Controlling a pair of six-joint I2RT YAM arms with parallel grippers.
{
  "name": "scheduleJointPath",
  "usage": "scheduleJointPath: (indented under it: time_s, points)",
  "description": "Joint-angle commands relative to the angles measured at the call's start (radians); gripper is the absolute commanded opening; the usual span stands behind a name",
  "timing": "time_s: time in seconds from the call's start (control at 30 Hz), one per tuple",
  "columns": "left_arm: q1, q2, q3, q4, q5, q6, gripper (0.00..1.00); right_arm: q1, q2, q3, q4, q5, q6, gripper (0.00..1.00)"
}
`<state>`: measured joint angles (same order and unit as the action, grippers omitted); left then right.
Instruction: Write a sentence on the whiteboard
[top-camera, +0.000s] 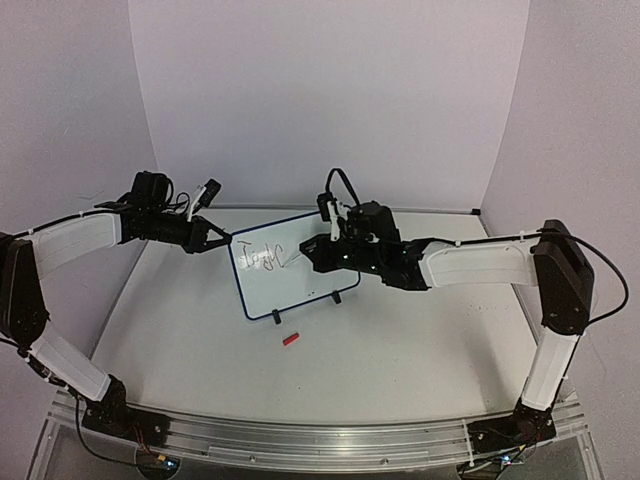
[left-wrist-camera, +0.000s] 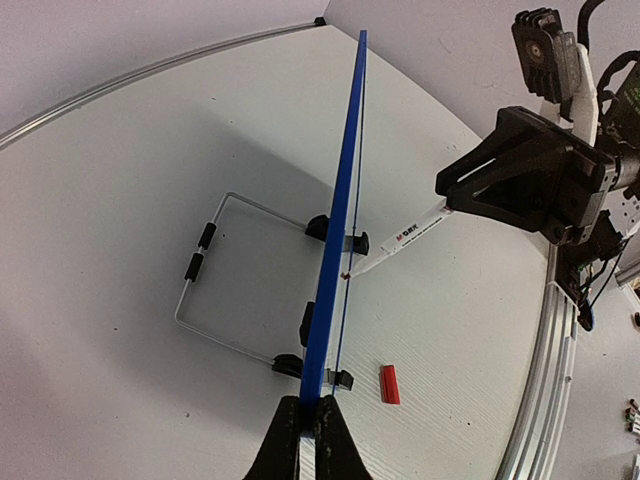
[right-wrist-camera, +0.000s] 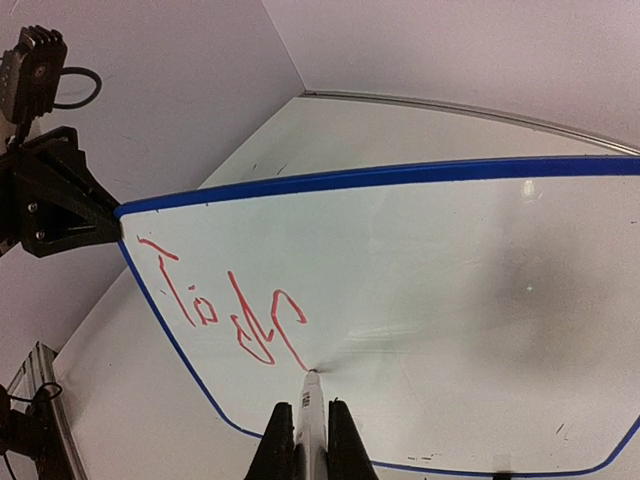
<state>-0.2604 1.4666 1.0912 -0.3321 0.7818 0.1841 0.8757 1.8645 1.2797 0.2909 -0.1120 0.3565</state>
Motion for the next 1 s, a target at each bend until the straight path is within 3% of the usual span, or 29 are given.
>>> scheduleJointPath:
  time_s: [0.0,0.97]
  points:
    - [-0.005,-0.032,0.024,-0.004,0.0,0.009,0.0,-0.004,-0.04,0.048,0.061,0.039,-0.008,0.0]
    - [-0.004,-0.032,0.024,-0.005,-0.001,0.011,0.0,-0.002,-0.062,-0.018,0.069,0.044,-0.002,0.0]
